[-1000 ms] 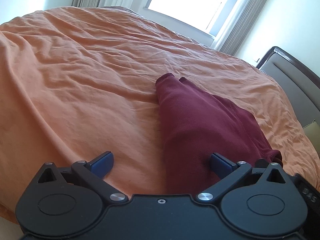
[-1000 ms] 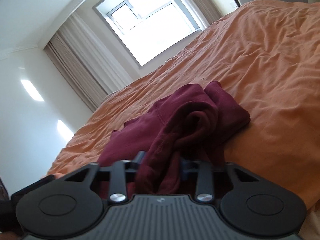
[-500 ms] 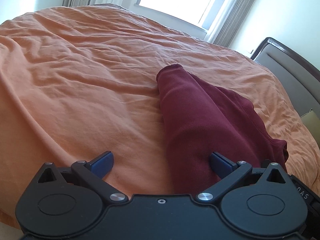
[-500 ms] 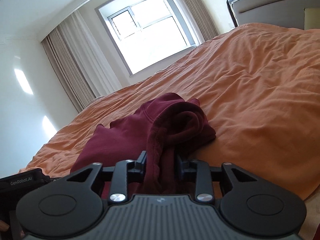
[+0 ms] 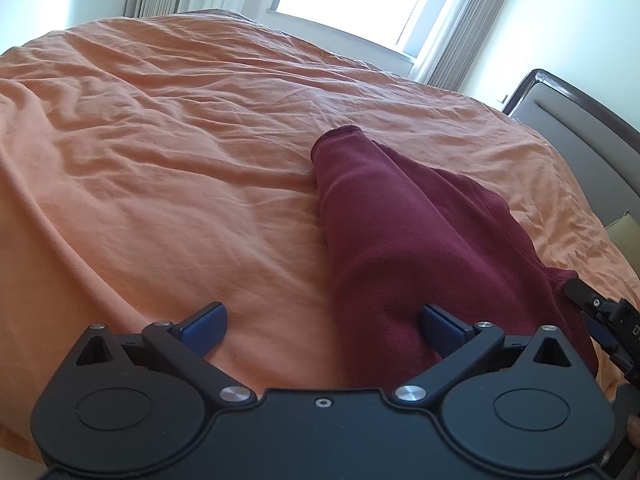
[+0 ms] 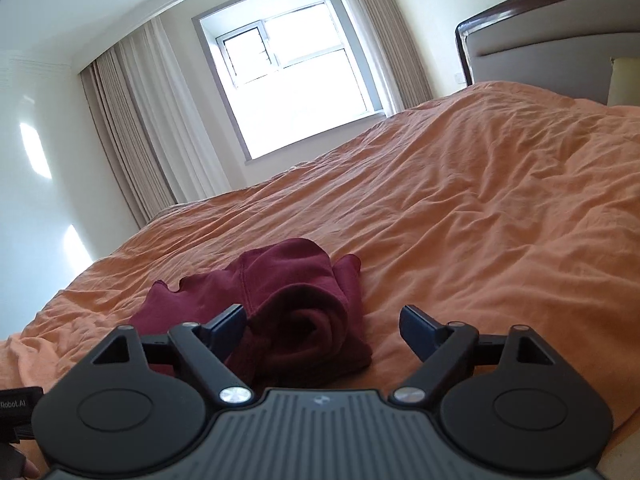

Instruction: Fold small clothes

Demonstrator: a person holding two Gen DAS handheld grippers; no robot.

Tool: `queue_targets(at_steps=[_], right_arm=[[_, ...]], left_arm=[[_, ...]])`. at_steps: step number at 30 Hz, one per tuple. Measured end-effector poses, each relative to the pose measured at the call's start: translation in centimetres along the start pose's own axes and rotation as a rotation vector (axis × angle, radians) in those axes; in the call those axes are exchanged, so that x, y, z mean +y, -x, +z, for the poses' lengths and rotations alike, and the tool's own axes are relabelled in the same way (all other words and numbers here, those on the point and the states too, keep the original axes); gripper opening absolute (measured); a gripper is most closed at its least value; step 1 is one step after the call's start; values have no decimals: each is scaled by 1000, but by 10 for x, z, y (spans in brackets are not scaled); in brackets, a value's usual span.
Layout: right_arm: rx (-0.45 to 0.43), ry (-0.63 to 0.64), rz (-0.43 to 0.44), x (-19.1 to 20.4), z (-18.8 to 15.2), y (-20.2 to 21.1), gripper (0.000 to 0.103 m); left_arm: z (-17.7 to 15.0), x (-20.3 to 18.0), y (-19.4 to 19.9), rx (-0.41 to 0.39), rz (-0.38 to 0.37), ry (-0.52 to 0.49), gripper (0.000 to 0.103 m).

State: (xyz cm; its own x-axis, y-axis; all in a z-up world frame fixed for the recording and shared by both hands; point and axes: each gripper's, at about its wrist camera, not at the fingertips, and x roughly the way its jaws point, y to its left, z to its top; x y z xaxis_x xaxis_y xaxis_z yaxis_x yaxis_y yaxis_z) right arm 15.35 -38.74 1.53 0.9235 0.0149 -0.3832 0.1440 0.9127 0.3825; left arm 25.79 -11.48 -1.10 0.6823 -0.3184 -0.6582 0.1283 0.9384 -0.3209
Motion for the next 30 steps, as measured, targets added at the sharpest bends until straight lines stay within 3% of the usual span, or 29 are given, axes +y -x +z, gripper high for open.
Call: queue_targets(at_steps=[3,5,8,12,15,18,21,23,26,30], right_arm=[[52,-94,52,-10,4,-15,72],[53,-146,70,-13,4,-18,48],[-1,-32,28,1,4,-12,30],[-57,265,-99,33,-7,-7,23],[-33,343,-144,40,-16,-13,23],[-20,310,-130,34,-16,-13,26],[-34,272,-122,26,-11,-7,49],[-43,251,-121,20,-8,-2,71],[-63,226,-110,14,-1,2,83],[-71,219,-88,15,9,-5,89]], left_arm=[[0,0,0,1,0,0,102],[0,0,-1,0,1,0,102],[0,0,0,1,-1,1,102],[0,0,-1,3,-4,1,102],[0,2,-2,3,-6,-1,102],[1,3,-3,5,-11,-3,102],[2,4,-3,9,-8,-2,102],[2,4,-3,9,-6,-2,102],[2,3,-4,8,-4,-6,102],[2,2,-4,10,2,-13,103]])
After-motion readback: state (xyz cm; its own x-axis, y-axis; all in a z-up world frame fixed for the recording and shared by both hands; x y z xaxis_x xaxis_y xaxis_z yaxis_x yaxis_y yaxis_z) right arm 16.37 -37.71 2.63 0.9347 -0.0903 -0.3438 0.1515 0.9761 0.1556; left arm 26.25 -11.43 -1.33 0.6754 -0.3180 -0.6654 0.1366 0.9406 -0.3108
